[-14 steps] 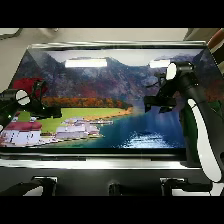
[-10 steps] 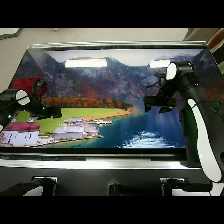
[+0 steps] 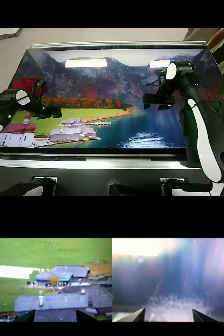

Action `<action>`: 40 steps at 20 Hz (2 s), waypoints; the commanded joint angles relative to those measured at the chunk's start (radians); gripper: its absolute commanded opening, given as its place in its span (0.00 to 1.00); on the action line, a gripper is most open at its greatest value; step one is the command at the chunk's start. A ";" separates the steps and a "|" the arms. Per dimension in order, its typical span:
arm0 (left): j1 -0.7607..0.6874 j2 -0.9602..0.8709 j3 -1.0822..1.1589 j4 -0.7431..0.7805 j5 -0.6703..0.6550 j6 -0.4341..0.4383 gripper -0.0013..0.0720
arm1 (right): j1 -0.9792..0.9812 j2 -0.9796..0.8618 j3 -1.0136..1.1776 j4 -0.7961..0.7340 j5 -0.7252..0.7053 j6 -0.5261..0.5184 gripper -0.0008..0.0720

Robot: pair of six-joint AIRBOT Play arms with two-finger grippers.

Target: Fold the shirts.

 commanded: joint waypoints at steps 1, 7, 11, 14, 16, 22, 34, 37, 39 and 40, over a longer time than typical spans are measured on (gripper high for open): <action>0.000 -0.006 -0.001 -0.006 0.188 -0.001 0.80 | 0.000 0.000 0.000 0.004 -0.159 0.000 0.94; 0.083 -0.068 0.050 -0.047 0.623 -0.056 1.00 | 0.000 0.000 0.000 0.004 -0.288 0.000 0.95; 0.504 -0.308 0.277 -0.370 0.374 -0.184 1.00 | 0.000 0.000 0.000 0.004 -0.284 0.000 0.95; 0.749 -0.405 0.262 -0.607 0.264 -0.069 1.00 | 0.000 -0.001 -0.001 0.009 -0.284 0.000 0.95; 0.829 -0.433 0.245 -0.637 0.299 -0.037 1.00 | 0.000 -0.001 0.000 0.030 -0.280 0.001 0.95; 0.819 -0.533 0.243 -0.816 0.491 0.068 1.00 | 0.000 0.000 0.000 0.070 -0.272 0.082 0.95; 0.712 -0.679 0.245 -1.225 0.666 0.301 0.67 | 0.000 0.000 0.000 0.072 -0.174 0.128 0.95; 0.715 -0.672 0.249 -1.248 0.617 0.312 0.05 | 0.000 0.000 0.000 0.069 -0.152 0.122 0.95; 0.711 -0.630 0.267 -1.272 0.594 0.382 0.05 | 0.000 0.005 0.000 0.064 -0.152 0.063 0.95; 0.704 -0.584 0.277 -1.289 0.594 0.449 0.05 | 0.000 0.015 0.000 0.051 -0.154 0.034 0.95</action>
